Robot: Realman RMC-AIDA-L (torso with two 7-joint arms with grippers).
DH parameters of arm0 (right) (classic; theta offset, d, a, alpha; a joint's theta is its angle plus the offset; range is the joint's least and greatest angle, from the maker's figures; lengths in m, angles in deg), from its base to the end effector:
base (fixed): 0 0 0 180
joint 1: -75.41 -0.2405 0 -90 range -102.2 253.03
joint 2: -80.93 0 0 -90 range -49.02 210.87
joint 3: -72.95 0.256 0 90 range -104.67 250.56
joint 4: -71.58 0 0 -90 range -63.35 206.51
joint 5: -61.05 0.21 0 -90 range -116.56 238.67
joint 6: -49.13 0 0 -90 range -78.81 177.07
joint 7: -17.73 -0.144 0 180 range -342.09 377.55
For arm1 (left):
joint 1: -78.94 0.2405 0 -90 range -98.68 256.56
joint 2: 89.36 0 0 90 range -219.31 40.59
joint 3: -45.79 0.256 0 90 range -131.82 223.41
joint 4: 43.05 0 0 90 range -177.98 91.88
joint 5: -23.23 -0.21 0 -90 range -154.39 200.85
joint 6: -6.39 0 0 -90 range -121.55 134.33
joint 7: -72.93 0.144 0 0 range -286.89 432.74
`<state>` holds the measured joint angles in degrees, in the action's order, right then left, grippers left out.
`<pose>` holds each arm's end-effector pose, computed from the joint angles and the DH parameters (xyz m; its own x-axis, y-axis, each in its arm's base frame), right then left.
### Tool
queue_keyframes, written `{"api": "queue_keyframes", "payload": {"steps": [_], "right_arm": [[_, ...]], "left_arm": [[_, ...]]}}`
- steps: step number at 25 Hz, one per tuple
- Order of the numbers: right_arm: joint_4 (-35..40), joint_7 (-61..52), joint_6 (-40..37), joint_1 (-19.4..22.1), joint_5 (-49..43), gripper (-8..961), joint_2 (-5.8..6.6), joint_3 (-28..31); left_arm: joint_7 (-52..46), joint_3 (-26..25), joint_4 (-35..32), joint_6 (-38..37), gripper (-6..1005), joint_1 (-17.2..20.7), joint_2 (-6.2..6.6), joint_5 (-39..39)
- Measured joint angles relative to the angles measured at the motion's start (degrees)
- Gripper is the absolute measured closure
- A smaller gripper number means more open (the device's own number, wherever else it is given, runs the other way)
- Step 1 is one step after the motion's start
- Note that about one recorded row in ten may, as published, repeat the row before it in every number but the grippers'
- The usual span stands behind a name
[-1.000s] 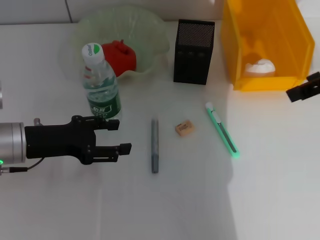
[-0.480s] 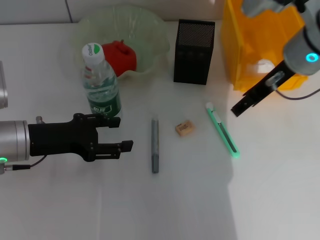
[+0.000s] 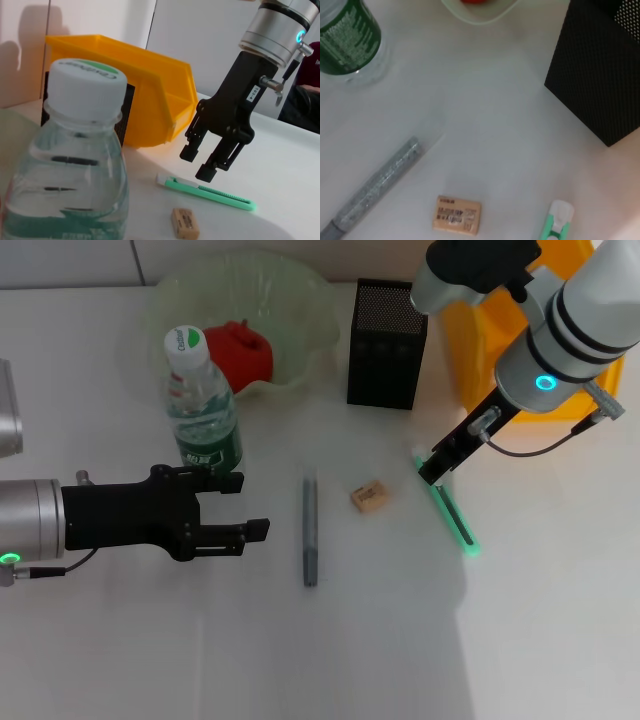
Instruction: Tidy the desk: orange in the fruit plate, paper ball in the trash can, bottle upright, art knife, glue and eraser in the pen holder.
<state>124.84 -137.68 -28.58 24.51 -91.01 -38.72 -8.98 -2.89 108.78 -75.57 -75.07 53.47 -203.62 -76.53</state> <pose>0.1604 0.3981 -0.0489 0.6597 -0.7114 0.2426 -0.5537 -0.6782 -0.4831 -0.2859 0.3094 -0.0211 0.8373 0.3633 0.4085 0.4418 -0.8898 -0.1143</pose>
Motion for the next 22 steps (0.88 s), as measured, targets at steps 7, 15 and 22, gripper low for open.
{"api": "queue_keyframes", "payload": {"steps": [7, 15, 22], "right_arm": [[-5.0, -1.52, 5.58, -1.19, 1.31, 572, -0.26, -1.89], [-5.99, -1.61, 7.29, -1.32, 2.89, 572, -0.26, -2.24], [-7.17, -1.64, 7.43, -1.77, 2.98, 572, -0.24, -2.27]], "left_arm": [[0.37, 0.07, 0.15, 0.35, 229, 0.0, -0.28, 0.0], [0.53, -0.18, 0.2, 1.2, 229, 0.21, -1.04, -1.49], [0.32, -0.31, -0.02, 1.76, 229, 0.23, -1.51, -2.64]]}}
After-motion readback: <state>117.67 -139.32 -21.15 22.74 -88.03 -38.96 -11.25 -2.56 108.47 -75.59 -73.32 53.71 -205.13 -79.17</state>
